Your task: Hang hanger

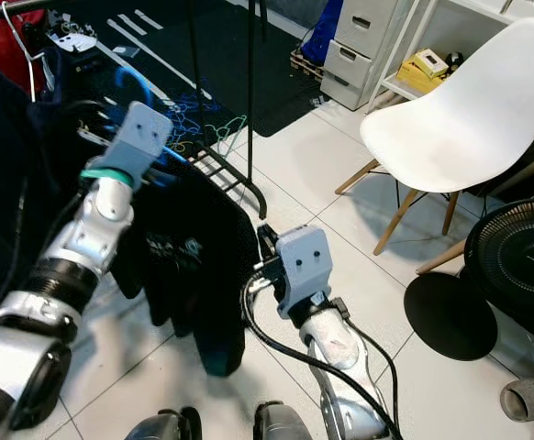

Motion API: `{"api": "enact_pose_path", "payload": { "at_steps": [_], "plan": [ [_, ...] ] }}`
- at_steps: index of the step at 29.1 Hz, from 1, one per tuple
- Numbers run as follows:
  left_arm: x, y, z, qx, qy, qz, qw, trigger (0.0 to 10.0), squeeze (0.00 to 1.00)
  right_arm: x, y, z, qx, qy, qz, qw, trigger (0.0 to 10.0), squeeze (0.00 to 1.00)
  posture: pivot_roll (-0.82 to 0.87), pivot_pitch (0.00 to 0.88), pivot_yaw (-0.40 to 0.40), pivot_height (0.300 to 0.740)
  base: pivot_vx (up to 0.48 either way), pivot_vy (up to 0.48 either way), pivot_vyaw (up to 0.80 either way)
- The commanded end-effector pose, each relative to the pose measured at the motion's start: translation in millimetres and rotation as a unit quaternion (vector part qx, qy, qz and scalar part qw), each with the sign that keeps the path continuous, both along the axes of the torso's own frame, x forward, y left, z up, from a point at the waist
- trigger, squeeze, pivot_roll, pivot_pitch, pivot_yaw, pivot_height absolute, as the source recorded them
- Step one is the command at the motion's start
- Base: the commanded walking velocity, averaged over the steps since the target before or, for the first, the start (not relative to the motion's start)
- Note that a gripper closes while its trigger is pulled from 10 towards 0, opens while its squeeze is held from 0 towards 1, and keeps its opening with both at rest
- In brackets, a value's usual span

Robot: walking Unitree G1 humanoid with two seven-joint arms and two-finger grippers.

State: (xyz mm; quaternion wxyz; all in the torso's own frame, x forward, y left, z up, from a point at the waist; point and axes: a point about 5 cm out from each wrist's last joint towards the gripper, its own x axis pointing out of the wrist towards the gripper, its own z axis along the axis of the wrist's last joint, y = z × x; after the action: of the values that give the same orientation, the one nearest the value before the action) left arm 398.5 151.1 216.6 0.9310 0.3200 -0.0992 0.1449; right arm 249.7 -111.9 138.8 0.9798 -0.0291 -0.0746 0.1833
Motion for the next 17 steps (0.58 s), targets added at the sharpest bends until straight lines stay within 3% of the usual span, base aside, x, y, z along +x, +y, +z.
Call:
{"api": "enact_pose_path", "payload": {
  "at_steps": [1, 3, 4, 5, 6, 7, 8, 17],
  "plan": [
    [1.1, 0.6, 5, -0.002, -0.009, 0.003, 1.0, 10.0, 0.0, -0.7, -3.5, -3, 0.008, 0.013, -0.009, 1.0, 0.0, 0.0, -0.18, 0.066, 0.063, 0.74, 0.0, 0.0, 0.0],
    [1.1, 0.5, 6, -0.003, -0.014, 0.001, 1.0, 10.0, 0.0, 1.1, -3.6, -3, 0.01, 0.013, -0.01, 1.0, 0.0, 0.0, -0.19, 0.065, 0.064, 0.74, 0.0, 0.0, 0.0],
    [0.4, -0.4, 7, -0.007, -0.018, -0.004, 1.0, 10.0, 0.0, 3.8, -3.2, -1, 0.008, 0.012, -0.01, 1.0, 8.1, 0.0, -0.18, 0.066, 0.064, 0.74, 0.0, 0.0, 0.0],
    [0.4, -0.4, 7, -0.007, -0.018, -0.004, 1.0, 10.0, 0.0, 3.8, -3.2, -1, 0.008, 0.012, -0.01, 1.0, 8.1, 0.0, -0.18, 0.066, 0.064, 0.74, 0.0, 0.0, 0.0],
    [-0.3, -2.1, 7, -0.015, -0.024, -0.012, 1.0, 10.0, 0.0, 7.5, -3.2, 0, 0.005, 0.008, -0.011, 1.0, 10.0, 0.0, -0.19, 0.065, 0.061, 0.74, 0.0, 0.0, 0.0],
    [-2.2, -5.0, 9, -0.026, -0.033, -0.026, 0.999, 10.0, 0.0, 12.2, -4.3, 2, 0.001, 0.003, -0.013, 1.0, 10.0, 0.0, -0.18, 0.065, 0.056, 0.74, 0.0, 0.0, 0.0],
    [-4.2, -7.7, 10, -0.035, -0.041, -0.04, 0.998, 10.0, 0.0, 15.8, -5.2, 4, 0.0, -0.001, -0.011, 1.0, 10.0, 1.0, -0.18, 0.065, 0.055, 0.74, 0.0, 0.0, 0.0],
    [-10.1, -19.6, 10, -0.045, -0.054, -0.066, 0.995, 10.0, 0.0, 25.4, -9.3, 10, -0.006, -0.011, -0.003, 1.0, 10.0, 1.0, -0.17, 0.062, 0.04, 0.74, 0.0, 0.0, 0.0]
  ]
}}
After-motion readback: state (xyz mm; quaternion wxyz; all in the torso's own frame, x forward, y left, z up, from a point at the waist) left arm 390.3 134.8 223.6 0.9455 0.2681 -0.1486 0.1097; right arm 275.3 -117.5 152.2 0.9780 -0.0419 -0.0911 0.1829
